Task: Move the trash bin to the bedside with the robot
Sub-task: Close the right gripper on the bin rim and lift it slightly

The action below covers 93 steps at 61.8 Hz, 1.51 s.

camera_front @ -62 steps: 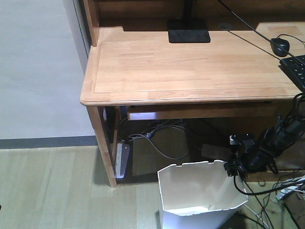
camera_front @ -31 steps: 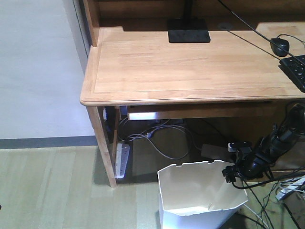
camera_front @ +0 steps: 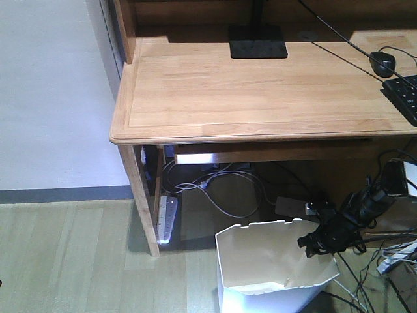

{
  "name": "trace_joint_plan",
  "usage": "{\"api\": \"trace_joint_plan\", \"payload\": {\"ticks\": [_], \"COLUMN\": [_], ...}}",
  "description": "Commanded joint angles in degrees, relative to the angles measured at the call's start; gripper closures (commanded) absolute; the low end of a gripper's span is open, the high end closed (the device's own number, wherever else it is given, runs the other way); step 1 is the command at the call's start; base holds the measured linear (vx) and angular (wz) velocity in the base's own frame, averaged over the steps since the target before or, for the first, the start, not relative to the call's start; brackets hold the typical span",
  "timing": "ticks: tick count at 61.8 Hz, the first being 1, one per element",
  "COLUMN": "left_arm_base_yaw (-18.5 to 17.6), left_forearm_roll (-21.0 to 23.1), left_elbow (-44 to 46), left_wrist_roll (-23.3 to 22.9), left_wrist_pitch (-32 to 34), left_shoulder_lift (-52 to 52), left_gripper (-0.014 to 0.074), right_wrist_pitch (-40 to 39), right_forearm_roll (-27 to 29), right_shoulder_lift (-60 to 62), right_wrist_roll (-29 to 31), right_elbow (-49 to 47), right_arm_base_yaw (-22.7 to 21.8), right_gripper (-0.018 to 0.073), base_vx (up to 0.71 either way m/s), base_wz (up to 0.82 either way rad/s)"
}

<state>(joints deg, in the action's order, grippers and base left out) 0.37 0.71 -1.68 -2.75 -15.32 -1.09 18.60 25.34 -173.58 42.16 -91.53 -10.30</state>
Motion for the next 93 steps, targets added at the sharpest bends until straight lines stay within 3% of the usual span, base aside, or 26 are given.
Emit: {"api": "trace_joint_plan", "payload": {"ticks": [1, 6, 11, 20, 32, 40, 47, 53, 59, 67, 93], "left_arm_base_yaw": [-0.1, -0.1, -0.1, -0.1, -0.1, -0.1, -0.1, -0.1, -0.1, -0.1, -0.1], "left_forearm_roll": [0.2, 0.2, 0.2, 0.2, 0.2, 0.2, 0.2, 0.2, 0.2, 0.2, 0.2], "left_elbow": [-1.7, -1.7, -1.7, -1.7, -1.7, -1.7, -1.7, -1.7, -1.7, -1.7, -1.7], "left_wrist_roll": [-0.5, -0.5, -0.5, -0.5, -0.5, -0.5, -0.5, -0.5, -0.5, -0.5, -0.5], "left_wrist_pitch": [4.2, 4.2, 4.2, 4.2, 4.2, 4.2, 4.2, 4.2, 4.2, 4.2, 4.2], "left_shoulder_lift": [-0.6, -0.6, -0.6, -0.6, -0.6, -0.6, -0.6, -0.6, -0.6, -0.6, -0.6], "left_gripper": [0.0602, 0.0602, 0.0602, 0.0602, 0.0602, 0.0602, 0.0602, 0.0602, 0.0602, 0.0602, 0.0602], "right_wrist_pitch": [1.4, 1.4, 1.8, 5.6, 13.7, 10.8, 6.7, 7.5, 9.0, 8.3, 11.7], "right_forearm_roll": [0.2, 0.4, 1.4, 5.7, 15.3, 24.2, 32.7, 39.6, 43.4, 43.8, 44.9], "right_shoulder_lift": [3.1, 3.1, 3.3, 4.3, 7.4, 12.5, 18.5, 23.5, 28.4, 34.8, 53.5], "right_wrist_roll": [-0.1, 0.0, 0.3, 6.3, 14.2, 20.8, 30.3, 38.6, 43.1, 44.9, 42.4], "right_elbow": [-0.7, -0.7, -0.7, -0.4, 0.0, 6.5, 14.6, 20.3, 25.3, 30.7, 43.6], "right_arm_base_yaw": [-0.3, -0.3, -0.3, -0.4, -1.1, -3.0, -5.0, -6.4, -7.0, -6.6, -4.2], "right_gripper": [0.0407, 0.0577, 0.0574, 0.0571, 0.0568, 0.0566, 0.0566, 0.0566, 0.0566, 0.0566, 0.0566], "base_vx": [0.0, 0.0, 0.0, 0.0, 0.0, 0.0, 0.0, 0.0, 0.0, 0.0, 0.0], "base_wz": [0.0, 0.0, 0.0, 0.0, 0.0, 0.0, 0.0, 0.0, 0.0, 0.0, 0.0]}}
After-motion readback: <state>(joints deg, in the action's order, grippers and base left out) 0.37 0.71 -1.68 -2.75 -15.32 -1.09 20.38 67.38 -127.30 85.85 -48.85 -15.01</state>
